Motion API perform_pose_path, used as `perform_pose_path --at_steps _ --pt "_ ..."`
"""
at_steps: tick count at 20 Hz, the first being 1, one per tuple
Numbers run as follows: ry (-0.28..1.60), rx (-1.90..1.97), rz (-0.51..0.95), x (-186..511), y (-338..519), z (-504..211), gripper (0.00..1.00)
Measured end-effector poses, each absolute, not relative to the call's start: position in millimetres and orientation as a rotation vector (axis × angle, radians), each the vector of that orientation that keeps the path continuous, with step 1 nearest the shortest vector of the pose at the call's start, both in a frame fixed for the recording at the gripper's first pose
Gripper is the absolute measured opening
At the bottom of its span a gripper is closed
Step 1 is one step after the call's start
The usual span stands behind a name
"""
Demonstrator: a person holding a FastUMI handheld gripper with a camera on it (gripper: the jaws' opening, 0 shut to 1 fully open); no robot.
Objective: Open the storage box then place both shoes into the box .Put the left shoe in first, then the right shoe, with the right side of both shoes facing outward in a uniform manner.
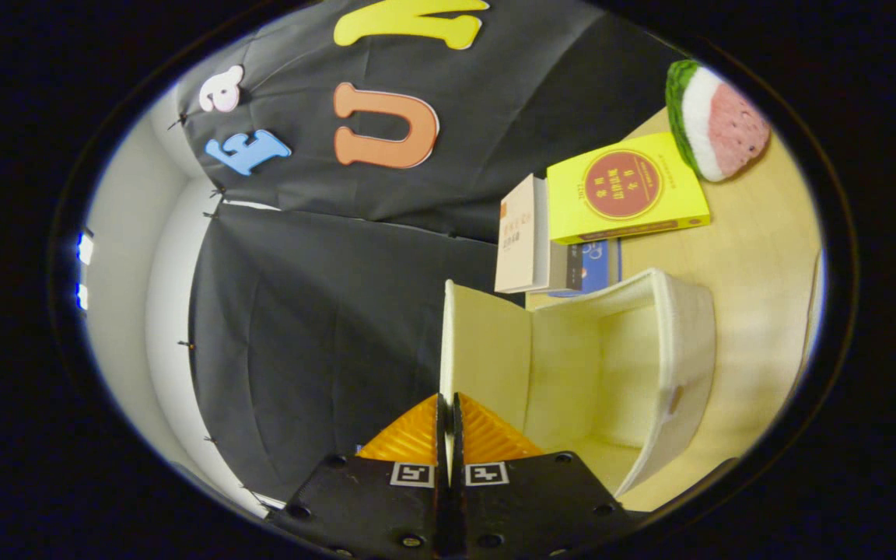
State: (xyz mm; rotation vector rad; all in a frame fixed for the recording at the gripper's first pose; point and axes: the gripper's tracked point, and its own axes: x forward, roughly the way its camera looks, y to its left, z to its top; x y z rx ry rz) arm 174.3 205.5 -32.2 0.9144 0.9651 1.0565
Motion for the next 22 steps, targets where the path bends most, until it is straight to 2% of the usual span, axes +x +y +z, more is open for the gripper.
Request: perform_pose_path --at_steps 9,10,15,16,18,22 --pt "0.959 0.812 1.082 153.3 325.3 4.3 0.02" --pt "0.964 0.792 1.081 150.6 336.0 5.2 0.08" --pt "0.974 0.708 1.083 140.7 384.2 0.5 0.7" --pt "0.982 0.683 1.072 140.1 385.3 -4.1 0.9" --pt "0.992 0.661 1.046 143.0 382.3 -10.9 0.94" --pt "0.99 0.665 0.983 155.1 351.0 -23.5 0.95"
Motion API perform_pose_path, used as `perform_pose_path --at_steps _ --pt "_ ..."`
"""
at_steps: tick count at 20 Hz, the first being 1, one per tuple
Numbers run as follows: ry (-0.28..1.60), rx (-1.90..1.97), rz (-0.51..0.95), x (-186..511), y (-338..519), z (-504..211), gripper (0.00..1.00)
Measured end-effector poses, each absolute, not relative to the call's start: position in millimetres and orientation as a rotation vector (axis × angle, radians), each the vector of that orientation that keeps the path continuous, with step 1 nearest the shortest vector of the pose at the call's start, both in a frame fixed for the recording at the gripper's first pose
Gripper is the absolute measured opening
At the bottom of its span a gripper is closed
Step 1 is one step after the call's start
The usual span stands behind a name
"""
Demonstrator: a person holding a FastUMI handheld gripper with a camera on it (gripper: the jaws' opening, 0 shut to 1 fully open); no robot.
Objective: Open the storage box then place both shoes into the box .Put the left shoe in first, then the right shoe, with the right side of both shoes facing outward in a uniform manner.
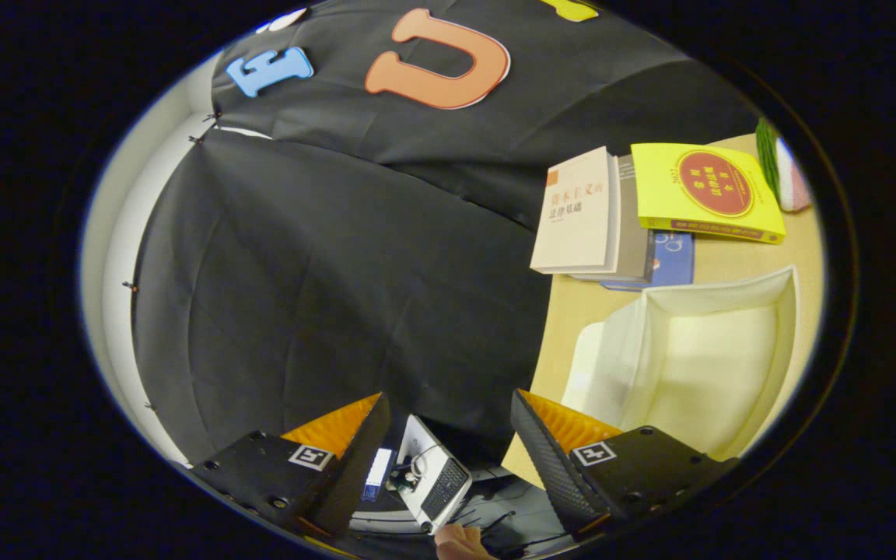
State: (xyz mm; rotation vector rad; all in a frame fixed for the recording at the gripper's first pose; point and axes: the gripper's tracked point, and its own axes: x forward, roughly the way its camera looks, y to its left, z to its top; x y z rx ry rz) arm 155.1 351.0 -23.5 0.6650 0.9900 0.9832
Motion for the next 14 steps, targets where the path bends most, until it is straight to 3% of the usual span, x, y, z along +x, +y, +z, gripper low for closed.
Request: perform_pose_path --at_steps 14 --pt "1.04 0.521 0.684 172.5 114.6 -120.5 0.95"
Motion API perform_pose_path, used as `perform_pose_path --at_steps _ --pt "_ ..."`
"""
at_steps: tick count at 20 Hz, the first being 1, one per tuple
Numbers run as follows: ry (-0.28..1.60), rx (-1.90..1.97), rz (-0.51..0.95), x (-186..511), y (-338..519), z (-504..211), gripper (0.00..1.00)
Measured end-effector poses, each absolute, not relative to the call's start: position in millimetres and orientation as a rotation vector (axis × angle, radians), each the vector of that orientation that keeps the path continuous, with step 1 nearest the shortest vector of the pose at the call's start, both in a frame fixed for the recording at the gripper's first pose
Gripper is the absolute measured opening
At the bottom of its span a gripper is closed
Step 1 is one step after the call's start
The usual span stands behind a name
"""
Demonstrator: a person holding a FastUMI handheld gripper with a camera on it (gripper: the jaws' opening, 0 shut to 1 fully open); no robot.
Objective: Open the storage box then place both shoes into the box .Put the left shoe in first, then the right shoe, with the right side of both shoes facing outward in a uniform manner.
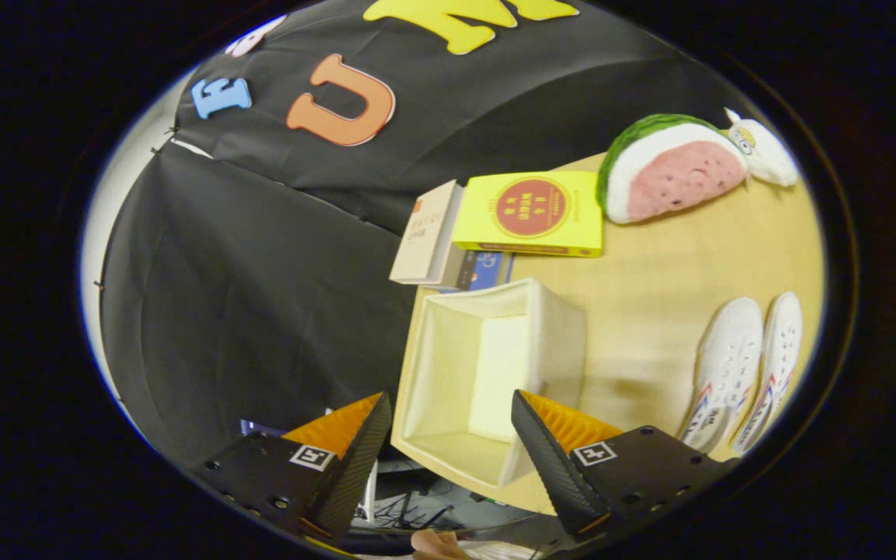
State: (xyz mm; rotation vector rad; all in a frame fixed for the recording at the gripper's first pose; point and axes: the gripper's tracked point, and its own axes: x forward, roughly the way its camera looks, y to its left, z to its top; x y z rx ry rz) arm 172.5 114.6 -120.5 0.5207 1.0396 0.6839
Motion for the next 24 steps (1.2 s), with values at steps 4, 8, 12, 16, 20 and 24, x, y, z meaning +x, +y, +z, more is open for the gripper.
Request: perform_pose_path --at_steps 4,8,12,16,20,24 --pt "1.083 0.408 0.584 164.6 50.6 -167.5 0.95" --pt "1.123 0.26 0.455 153.6 -10.8 -226.5 0.95" --pt "1.179 0.129 0.356 146.7 -55.8 -272.8 0.94" --pt "1.214 0.071 0.282 157.0 -81.4 -299.5 0.91" --pt "1.237 0.067 0.214 175.1 -92.9 -326.6 0.78" --pt "1.282 0.044 0.197 185.2 -94.2 -347.6 0.37"
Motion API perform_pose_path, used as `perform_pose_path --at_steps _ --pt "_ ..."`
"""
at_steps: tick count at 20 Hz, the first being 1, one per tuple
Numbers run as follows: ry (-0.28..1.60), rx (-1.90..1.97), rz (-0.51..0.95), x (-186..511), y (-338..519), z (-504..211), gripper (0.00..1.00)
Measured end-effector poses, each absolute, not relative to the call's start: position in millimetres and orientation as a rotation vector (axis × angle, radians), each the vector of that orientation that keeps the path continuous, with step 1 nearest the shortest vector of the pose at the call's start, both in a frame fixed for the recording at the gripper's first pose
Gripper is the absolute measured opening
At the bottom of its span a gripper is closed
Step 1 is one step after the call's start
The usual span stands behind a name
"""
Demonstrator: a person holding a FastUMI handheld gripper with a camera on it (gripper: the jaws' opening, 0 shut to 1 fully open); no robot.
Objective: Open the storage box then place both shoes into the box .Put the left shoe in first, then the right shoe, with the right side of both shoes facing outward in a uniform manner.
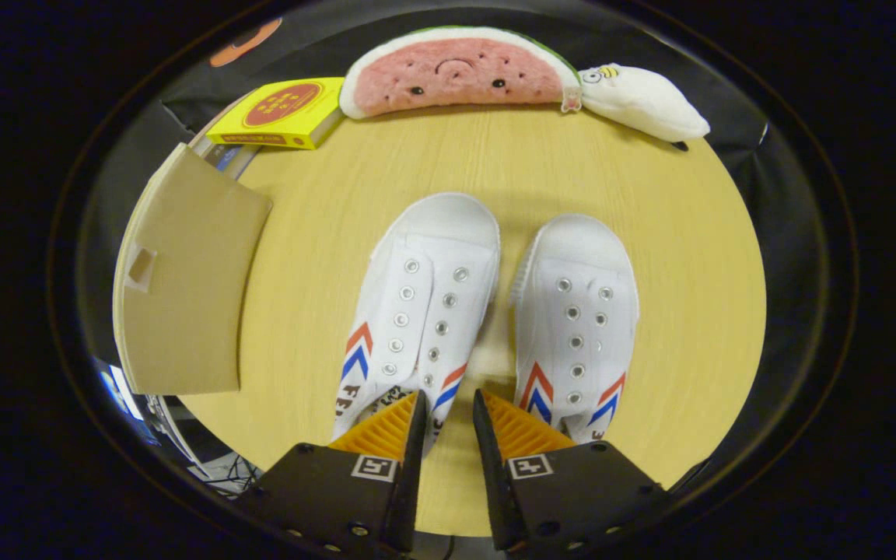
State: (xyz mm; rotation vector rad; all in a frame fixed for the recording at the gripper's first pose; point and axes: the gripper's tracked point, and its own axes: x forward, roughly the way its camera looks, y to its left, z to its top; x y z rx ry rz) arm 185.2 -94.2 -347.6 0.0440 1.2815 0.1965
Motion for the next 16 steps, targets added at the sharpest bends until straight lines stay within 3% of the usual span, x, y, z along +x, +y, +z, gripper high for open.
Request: perform_pose_path --at_steps 1,2,5,7,16 --pt "1.29 0.06 0.204 186.9 -93.0 -351.1 0.34" --pt "1.295 0.081 0.202 187.8 -91.3 -356.4 0.18" --pt "1.303 0.137 0.236 191.6 -87.3 -355.9 0.15" --pt "1.305 0.192 0.269 189.5 -87.9 -355.7 0.0" --pt "1.232 0.328 0.393 160.3 -87.5 -330.1 0.0"
